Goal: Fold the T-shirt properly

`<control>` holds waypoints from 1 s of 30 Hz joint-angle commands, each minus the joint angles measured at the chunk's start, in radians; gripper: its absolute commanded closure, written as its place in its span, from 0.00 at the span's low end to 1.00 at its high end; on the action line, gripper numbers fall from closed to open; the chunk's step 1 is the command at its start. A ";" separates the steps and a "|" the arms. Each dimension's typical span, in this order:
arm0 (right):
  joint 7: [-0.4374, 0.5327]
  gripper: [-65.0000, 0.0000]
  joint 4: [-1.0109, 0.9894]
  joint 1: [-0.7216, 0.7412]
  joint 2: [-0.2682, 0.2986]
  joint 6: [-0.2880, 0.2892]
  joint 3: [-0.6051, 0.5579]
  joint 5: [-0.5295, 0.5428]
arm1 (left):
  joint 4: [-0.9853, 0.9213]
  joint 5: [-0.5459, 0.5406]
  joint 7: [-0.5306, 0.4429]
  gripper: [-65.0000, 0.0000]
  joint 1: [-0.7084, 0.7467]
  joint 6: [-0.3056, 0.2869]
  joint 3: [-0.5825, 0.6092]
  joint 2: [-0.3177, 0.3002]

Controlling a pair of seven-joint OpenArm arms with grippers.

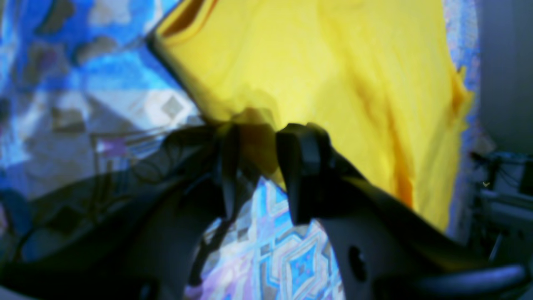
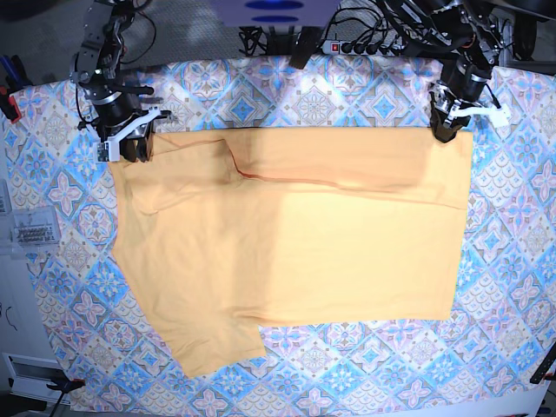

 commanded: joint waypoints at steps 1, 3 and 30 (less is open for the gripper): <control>0.024 0.75 0.021 0.003 0.009 0.003 0.004 0.013 | 0.003 0.010 -0.001 0.69 -0.002 0.005 -0.001 -0.008; 0.024 0.75 0.021 0.003 0.009 0.003 0.004 0.013 | 0.003 0.010 -0.001 0.69 0.015 0.005 -0.001 -0.008; 0.024 0.75 0.021 0.001 0.009 0.003 0.001 0.013 | 0.000 -0.123 0.013 0.69 0.016 0.004 -0.083 -0.016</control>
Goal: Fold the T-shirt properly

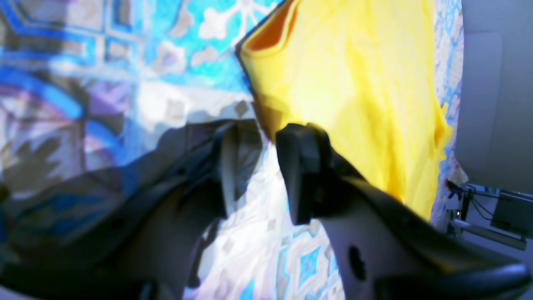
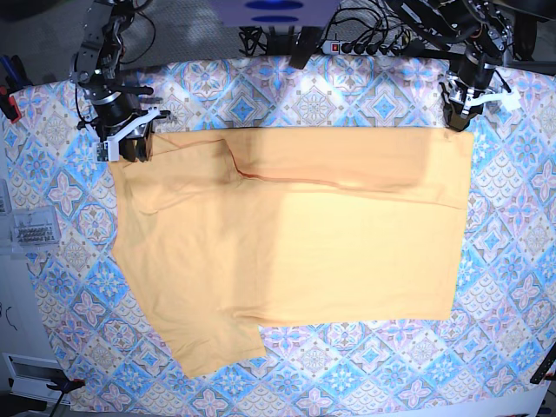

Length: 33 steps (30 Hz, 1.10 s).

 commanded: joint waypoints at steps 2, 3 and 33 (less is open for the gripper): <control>0.025 0.75 0.021 0.002 0.009 0.004 0.001 0.013 | 0.012 -0.013 -0.010 0.69 -0.009 -0.007 -0.003 -0.012; 0.025 0.75 0.021 0.002 0.009 0.004 0.001 0.013 | 0.012 -0.013 -0.010 0.69 -0.018 -0.007 -0.003 -0.012; 0.022 0.69 0.021 -0.035 0.014 0.004 0.007 0.011 | 0.010 -0.005 -0.002 1.00 -0.055 -0.004 0.006 -0.012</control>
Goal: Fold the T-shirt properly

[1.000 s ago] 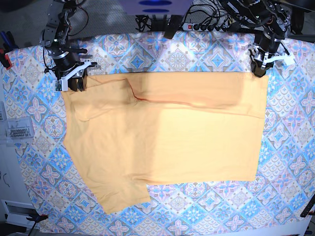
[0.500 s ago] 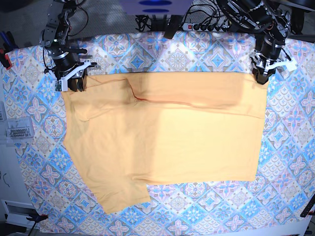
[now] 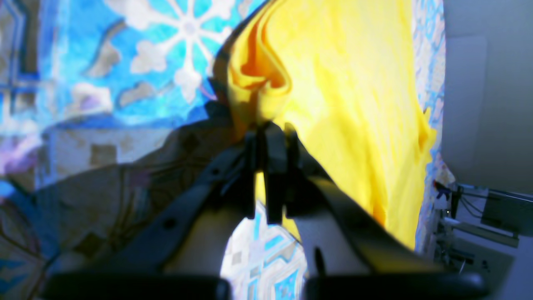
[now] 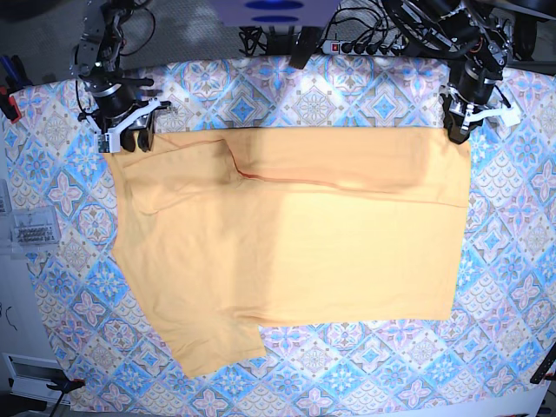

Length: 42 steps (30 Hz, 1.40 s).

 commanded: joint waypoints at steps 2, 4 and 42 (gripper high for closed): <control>0.027 0.69 0.019 -0.003 0.010 0.004 0.006 0.010 | 0.012 -0.018 -0.007 1.00 0.001 -0.013 0.001 -0.012; 0.026 0.68 0.014 -0.001 0.012 0.004 0.006 0.010 | 0.012 -0.018 -0.007 1.00 0.001 -0.013 0.001 -0.012; -0.324 0.22 -0.149 0.120 -0.013 0.103 0.302 0.397 | 0.012 0.026 -0.010 1.00 0.001 -0.016 0.001 -0.012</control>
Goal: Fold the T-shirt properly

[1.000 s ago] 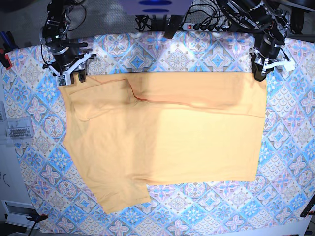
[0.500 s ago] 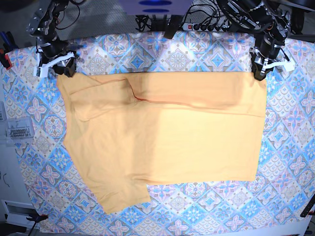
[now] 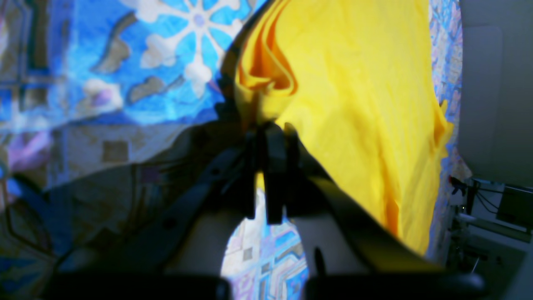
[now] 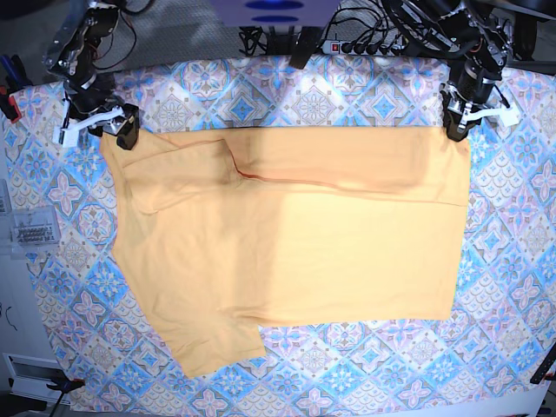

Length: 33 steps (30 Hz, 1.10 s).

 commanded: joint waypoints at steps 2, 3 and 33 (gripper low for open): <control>0.015 0.22 -0.010 0.026 0.009 0.011 -0.003 0.017 | 0.012 -0.019 -0.009 1.00 -0.002 -0.011 -0.001 -0.012; 0.015 0.22 -0.026 0.037 0.009 0.011 -0.004 0.017 | 0.012 -0.019 -0.009 1.00 -0.003 -0.011 -0.001 -0.012; 0.015 1.00 -0.112 0.023 0.013 0.011 0.062 0.015 | 0.091 -0.020 -0.004 1.00 0.095 -0.056 -0.001 -0.010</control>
